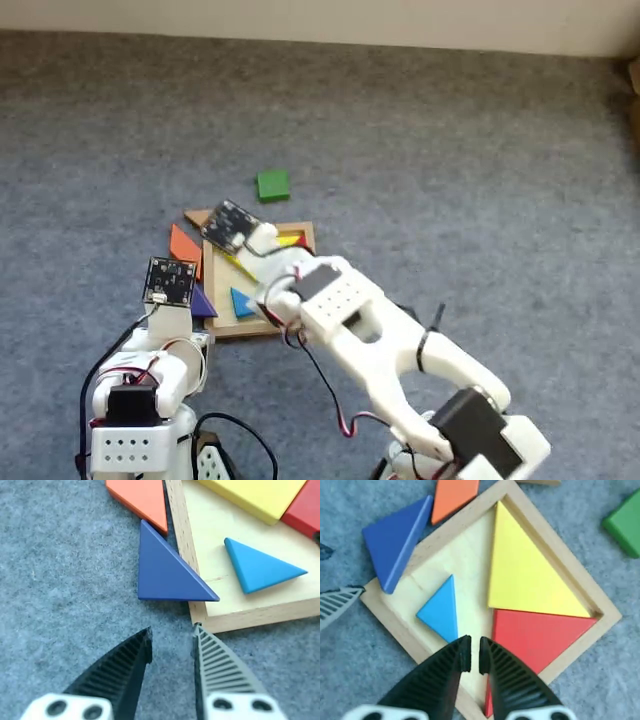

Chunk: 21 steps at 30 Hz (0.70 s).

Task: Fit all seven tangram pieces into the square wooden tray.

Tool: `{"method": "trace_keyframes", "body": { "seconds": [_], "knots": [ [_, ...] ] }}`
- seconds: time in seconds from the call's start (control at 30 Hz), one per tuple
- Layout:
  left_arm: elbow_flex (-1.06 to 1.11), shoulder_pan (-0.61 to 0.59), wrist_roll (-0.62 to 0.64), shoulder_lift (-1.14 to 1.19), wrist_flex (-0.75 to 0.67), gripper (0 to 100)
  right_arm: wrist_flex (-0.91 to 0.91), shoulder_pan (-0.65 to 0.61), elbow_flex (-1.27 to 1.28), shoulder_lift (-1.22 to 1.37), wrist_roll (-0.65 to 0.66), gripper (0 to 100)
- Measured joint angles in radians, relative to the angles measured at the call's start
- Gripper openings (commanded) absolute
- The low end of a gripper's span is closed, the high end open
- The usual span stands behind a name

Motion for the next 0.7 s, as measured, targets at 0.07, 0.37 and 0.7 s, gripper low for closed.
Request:
{"method": "trace_keyframes", "body": {
  "seconds": [0.07,0.37,0.7],
  "knots": [
    [0.000,0.000,0.000,0.000,0.000,14,-0.051,0.000,0.075,-0.021,0.000,4.5],
    [0.000,0.000,0.000,0.000,0.000,14,-0.094,-0.002,0.169,-0.034,0.000,4.5],
    [0.000,0.000,0.000,0.000,0.000,14,-0.104,-0.020,0.169,-0.035,-0.018,4.5]
  ]
}}
